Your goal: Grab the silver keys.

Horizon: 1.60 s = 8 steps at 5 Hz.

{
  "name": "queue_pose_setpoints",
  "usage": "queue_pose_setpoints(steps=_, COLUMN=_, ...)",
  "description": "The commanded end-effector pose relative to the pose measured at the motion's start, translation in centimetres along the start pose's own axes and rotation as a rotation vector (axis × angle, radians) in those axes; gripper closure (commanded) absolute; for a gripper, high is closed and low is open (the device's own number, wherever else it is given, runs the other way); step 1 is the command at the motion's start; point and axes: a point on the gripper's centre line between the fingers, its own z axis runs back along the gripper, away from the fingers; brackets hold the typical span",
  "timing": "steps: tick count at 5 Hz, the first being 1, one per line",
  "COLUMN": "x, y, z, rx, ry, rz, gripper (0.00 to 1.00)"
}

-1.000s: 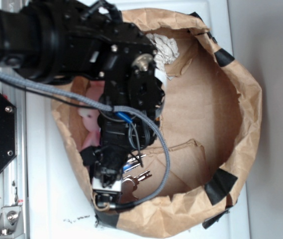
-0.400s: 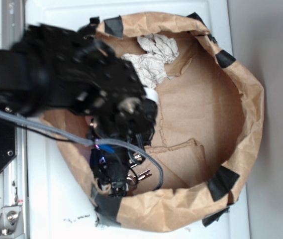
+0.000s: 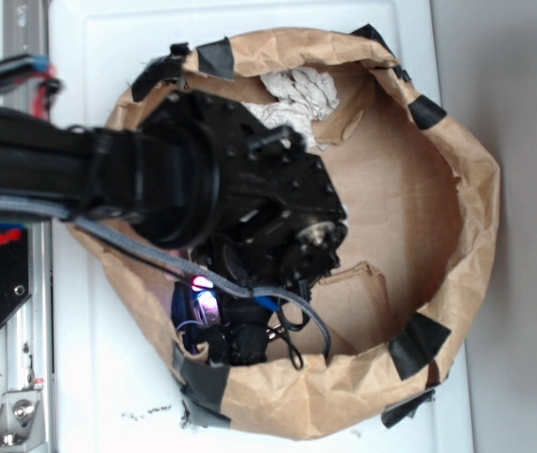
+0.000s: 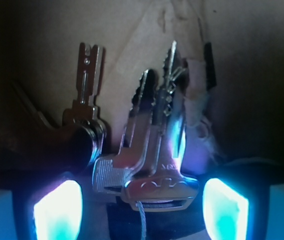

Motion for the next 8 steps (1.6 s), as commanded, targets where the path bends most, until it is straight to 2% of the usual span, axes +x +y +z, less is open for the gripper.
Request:
queue_pose_setpoints(steps=1, x=-1.2, y=-0.9, z=-2.8, rx=0.043, ry=0.095, rz=-0.073, gripper=1.00)
queue_pose_setpoints(steps=3, x=-1.2, y=-0.8, z=-2.1, rx=0.046, ry=0.094, rz=-0.093, gripper=1.00)
queue_pose_setpoints(steps=4, x=-0.8, y=-0.7, z=-1.1, rx=0.032, ry=0.069, rz=-0.089, gripper=1.00)
queue_pose_setpoints(steps=6, x=0.3, y=-0.3, z=0.9, rx=0.022, ry=-0.009, rz=-0.066, gripper=1.00)
queue_pose_setpoints(steps=7, x=-0.3, y=0.6, z=1.5, rx=0.002, ry=-0.057, rz=-0.048, gripper=1.00)
queue_pose_setpoints(steps=8, x=-0.8, y=0.8, z=3.3, rx=0.001, ry=-0.143, rz=-0.043, gripper=1.00)
